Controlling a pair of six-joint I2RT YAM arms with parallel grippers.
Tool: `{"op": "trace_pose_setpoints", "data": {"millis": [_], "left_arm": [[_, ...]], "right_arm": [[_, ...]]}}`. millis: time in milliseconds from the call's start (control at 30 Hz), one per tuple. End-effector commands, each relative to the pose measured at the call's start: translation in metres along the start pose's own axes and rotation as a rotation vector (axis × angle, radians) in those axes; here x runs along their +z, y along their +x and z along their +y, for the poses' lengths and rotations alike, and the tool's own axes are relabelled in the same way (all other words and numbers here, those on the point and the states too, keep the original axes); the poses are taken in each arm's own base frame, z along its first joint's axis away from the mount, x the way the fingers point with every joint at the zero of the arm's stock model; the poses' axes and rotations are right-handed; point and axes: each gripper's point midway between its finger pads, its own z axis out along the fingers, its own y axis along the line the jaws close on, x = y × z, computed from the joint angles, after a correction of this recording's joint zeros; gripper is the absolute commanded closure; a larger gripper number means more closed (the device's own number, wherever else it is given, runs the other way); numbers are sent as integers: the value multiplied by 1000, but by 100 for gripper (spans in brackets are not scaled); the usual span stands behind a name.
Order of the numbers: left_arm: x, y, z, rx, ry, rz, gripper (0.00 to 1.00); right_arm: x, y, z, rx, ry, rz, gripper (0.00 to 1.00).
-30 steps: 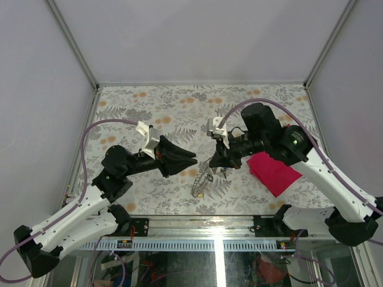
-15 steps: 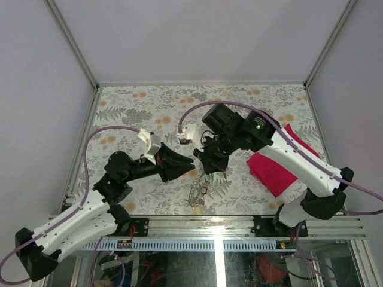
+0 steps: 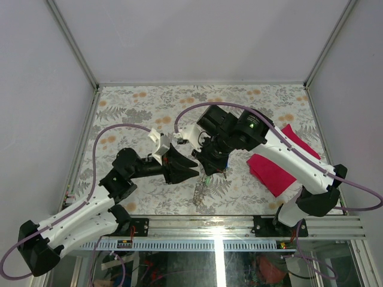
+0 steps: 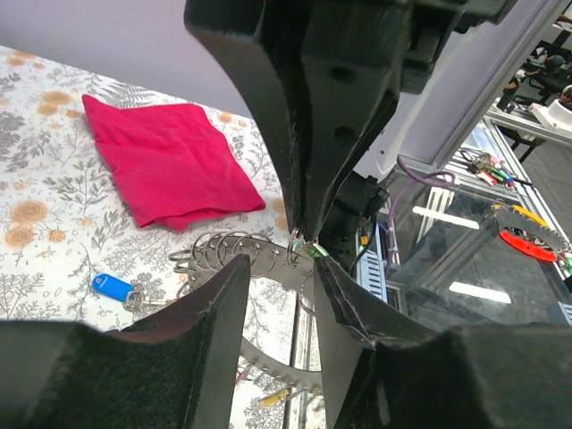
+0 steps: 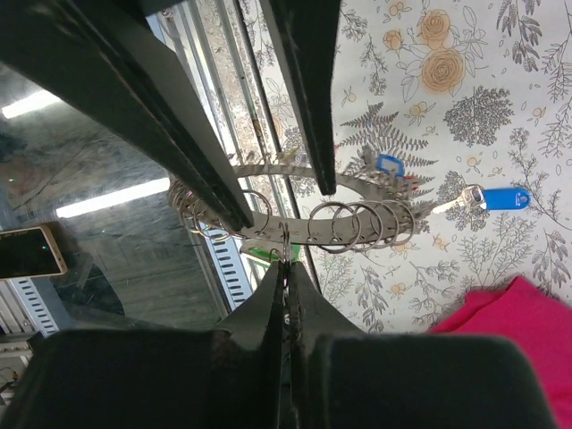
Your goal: Put the keys on the keyring
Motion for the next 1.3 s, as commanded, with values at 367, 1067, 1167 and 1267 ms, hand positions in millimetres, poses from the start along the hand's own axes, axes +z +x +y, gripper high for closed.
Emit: {"op": "trace_pose_setpoints", "data": {"millis": [367,1067,1167,1267], "left_arm": [[12,-21,-15,62,118,-35,63],[16,-13,-15,37,145,-21,92],[16,-13,-15,36,147,-18,100],[15,-15,-14,31,130,-27,100]], "right_arm": [[-5,-13,12,-16,-47,-45,100],[-6,-21,18,-17,-73,-99,100],[-7,-22,17,-18,-67,-108,100],[-10,-24,13,-18,-39,-125,100]]}}
